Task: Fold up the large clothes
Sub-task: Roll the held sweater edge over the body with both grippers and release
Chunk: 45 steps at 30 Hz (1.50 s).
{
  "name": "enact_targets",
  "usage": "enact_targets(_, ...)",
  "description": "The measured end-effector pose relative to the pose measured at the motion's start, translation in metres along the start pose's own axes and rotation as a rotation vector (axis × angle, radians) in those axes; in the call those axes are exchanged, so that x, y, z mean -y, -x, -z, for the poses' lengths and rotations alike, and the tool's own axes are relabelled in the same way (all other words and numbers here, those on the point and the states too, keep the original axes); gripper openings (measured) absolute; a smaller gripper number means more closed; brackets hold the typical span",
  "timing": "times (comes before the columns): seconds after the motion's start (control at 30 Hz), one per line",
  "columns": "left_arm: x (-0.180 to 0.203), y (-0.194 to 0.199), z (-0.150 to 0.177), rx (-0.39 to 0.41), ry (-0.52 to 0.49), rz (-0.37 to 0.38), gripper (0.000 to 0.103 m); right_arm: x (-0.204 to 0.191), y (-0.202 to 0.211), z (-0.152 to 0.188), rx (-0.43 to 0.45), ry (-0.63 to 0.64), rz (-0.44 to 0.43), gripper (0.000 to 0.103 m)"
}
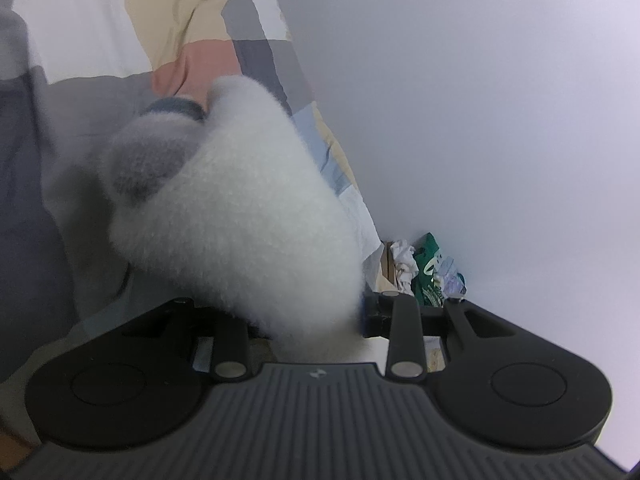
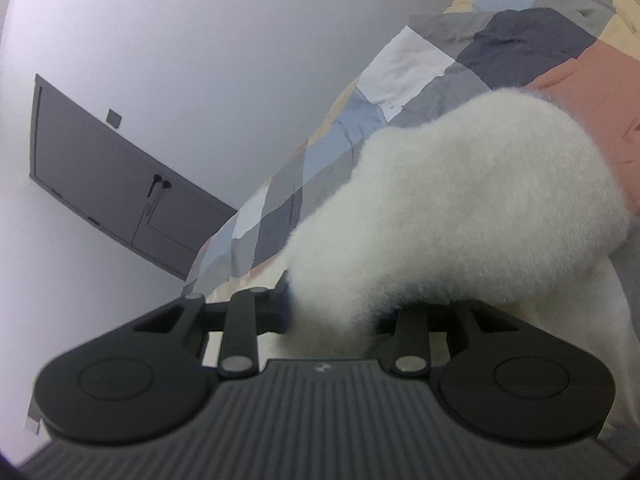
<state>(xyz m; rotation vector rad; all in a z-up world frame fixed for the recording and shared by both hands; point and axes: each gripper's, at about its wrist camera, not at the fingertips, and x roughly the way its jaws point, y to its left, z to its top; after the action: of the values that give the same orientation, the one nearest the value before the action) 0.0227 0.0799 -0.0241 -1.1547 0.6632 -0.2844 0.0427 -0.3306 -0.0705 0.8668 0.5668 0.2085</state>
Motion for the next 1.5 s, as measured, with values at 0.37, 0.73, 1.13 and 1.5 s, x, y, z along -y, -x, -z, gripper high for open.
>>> enact_targets(0.37,-0.016,-0.018,-0.003,-0.113,0.051,-0.038,0.081,0.02,-0.017,0.004,-0.112,-0.094,0.057,0.064)
enact_targets(0.73,0.012,-0.014,-0.014,-0.076,-0.131,0.035,0.083,-0.003,-0.011,-0.011,-0.069,-0.04,-0.029,0.076)
enact_targets(1.13,0.073,-0.087,-0.035,0.032,-0.598,-0.118,0.083,-0.023,-0.082,-0.07,-0.057,0.095,-0.044,0.076)
enact_targets(1.5,0.032,-0.164,-0.086,0.052,-0.659,-0.353,0.083,0.007,-0.178,-0.085,-0.094,0.227,0.053,0.072)
